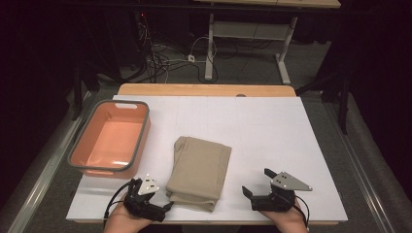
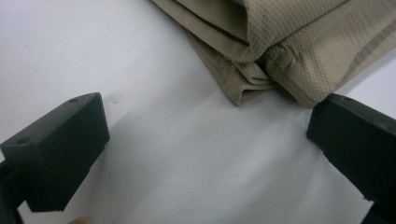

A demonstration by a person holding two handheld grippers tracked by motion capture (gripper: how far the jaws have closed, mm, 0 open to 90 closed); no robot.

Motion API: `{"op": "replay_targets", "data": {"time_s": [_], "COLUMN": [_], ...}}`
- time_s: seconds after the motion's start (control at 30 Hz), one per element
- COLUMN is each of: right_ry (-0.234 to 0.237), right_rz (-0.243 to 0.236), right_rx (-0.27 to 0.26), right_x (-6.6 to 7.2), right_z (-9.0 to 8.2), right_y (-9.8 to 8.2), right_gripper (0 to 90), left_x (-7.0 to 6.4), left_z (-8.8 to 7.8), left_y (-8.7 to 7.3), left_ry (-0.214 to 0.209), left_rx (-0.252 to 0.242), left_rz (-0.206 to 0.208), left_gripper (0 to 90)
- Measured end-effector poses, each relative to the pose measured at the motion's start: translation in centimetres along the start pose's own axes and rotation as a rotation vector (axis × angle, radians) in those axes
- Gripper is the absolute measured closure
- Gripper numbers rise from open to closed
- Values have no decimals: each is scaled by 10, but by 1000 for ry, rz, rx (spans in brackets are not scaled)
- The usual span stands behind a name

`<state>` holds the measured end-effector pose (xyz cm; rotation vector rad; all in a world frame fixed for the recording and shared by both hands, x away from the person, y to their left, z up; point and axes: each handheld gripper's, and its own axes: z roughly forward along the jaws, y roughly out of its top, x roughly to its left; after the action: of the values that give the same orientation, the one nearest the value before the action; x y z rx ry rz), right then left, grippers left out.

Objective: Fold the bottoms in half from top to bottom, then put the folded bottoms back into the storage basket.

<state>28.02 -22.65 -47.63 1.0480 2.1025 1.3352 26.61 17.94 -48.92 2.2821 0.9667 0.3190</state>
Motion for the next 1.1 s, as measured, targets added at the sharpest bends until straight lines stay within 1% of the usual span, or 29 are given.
{"op": "replay_targets", "data": {"time_s": [0.2, 0.4, 0.5, 0.6, 0.63, 0.73, 0.8, 0.87, 0.93, 1.0, 1.1], "right_ry": [6, 12, 9, 6, 8, 8, 9, 8, 8, 14, 19], "right_rz": [0, -3, -5, -3, -4, -3, -3, 2, -1, -10, -31], "right_rx": [2, -6, -11, -12, -15, -16, -20, -23, -25, -27, -18], "right_x": [1, 3, 3, 2, 1, 1, 1, 1, 2, 3, 3], "right_z": [0, -1, -3, -4, -4, -4, -4, -4, -4, -2, 4], "right_y": [0, 1, 2, 2, 2, 3, 3, 4, 5, 7, 8], "right_gripper": [0, 0, 0, 0, 0, 0, 0, 0, 0, 0, 0], "left_x": [-2, -2, -3, -3, -3, -3, -3, -1, -1, -1, -1], "left_z": [0, 0, -1, -2, -3, -5, -9, -14, -18, -20, -25], "left_y": [2, 4, 6, 10, 11, 12, 14, 16, 17, 19, 25], "left_ry": [11, 12, 10, -3, -8, -35, -46, -57, -49, -65, -64], "left_rx": [23, 39, 63, 94, 97, 91, 85, 65, 59, 49, 30], "left_rz": [-21, -26, -31, -26, -29, -45, -40, -58, -59, -62, -62], "left_gripper": [0, 0, 0, 0, 0, 0, 0, 0, 0, 0, 0]}}
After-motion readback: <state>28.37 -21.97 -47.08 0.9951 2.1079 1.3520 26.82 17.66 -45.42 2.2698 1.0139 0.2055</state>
